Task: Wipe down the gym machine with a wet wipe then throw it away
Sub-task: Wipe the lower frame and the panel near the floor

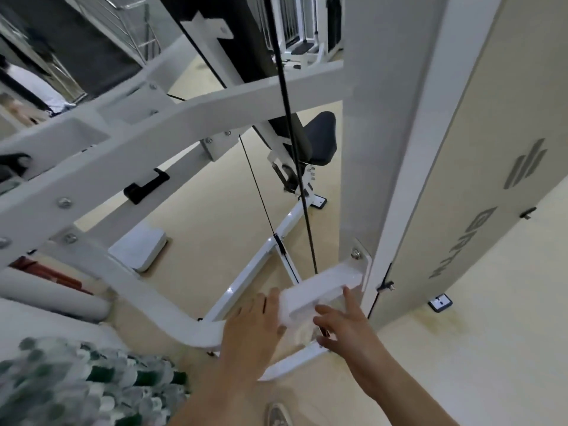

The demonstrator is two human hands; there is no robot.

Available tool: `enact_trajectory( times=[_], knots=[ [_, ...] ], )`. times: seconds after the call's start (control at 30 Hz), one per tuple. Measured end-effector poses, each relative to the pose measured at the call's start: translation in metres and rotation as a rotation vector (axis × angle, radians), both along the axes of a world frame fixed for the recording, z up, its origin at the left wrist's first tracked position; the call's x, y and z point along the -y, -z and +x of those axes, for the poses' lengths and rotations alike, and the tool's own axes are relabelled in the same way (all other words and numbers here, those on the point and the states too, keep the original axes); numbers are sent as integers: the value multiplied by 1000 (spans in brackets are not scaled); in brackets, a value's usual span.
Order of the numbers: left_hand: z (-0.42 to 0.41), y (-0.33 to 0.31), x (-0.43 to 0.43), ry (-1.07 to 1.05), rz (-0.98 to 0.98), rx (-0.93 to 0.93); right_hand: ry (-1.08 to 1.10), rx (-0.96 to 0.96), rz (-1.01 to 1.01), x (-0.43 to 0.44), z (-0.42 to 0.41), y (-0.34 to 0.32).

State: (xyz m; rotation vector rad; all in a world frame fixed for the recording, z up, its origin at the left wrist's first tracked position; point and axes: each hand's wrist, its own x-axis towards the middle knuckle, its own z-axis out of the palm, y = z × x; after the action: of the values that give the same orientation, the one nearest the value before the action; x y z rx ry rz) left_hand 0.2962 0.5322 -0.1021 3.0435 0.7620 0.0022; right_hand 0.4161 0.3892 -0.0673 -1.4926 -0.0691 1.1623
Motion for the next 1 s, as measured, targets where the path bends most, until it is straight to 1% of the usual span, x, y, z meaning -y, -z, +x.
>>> enact_trajectory(
  times=[0.07, 0.13, 0.17, 0.2, 0.23, 0.27, 0.3, 0.37, 0.43, 0.47, 0.53, 0.6, 0.63, 0.7, 0.77, 0.87, 0.93, 0.97, 1.0],
  knots=[
    [-37, 1, -18, -27, 16, -25, -101, 97, -47, -10, -20, -3],
    [-65, -10, -32, -30, -36, -30, -221, 271, -114, -19, -36, -9],
    [-75, -18, -37, -69, -133, -22, -319, 394, -149, -24, -44, -14],
    [-80, -30, -40, -158, -268, 34, -433, 522, -162, -29, -52, -21],
    [-83, -44, -41, -281, -416, 142, -536, 617, -153, -37, -61, -30],
    [-82, -59, -40, -409, -570, 273, -600, 663, -117, -45, -67, -39],
    [-79, -73, -41, -528, -675, 413, -631, 669, -67, -56, -73, -46],
    [-80, -98, -47, -735, -881, 678, -626, 628, 55, -81, -79, -58],
    [-87, -118, -59, -859, -1075, 827, -621, 424, 116, -108, -78, -68],
    [-95, -124, -67, -901, -1148, 876, -630, 308, 143, -120, -77, -72],
    [-112, -132, -85, -955, -1298, 1023, -616, 136, 216, -143, -76, -79],
    [-130, -140, -104, -962, -1448, 1193, -552, -17, 282, -166, -78, -86],
    [-137, -144, -113, -964, -1486, 1269, -513, -78, 291, -179, -81, -91],
    [-150, -152, -131, -978, -1457, 1383, -441, -151, 278, -204, -87, -99],
    [-162, -160, -148, -1006, -1269, 1401, -384, -123, 239, -230, -95, -104],
    [-188, -175, -176, -1004, -907, 1305, -408, 99, 187, -273, -114, -112],
    [-208, -185, -197, -942, -664, 1238, -453, 278, 187, -302, -133, -124],
    [-218, -188, -209, -900, -469, 1157, -472, 359, 202, -318, -143, -131],
    [-229, -189, -222, -851, -228, 1041, -483, 430, 228, -334, -154, -137]
  ],
)
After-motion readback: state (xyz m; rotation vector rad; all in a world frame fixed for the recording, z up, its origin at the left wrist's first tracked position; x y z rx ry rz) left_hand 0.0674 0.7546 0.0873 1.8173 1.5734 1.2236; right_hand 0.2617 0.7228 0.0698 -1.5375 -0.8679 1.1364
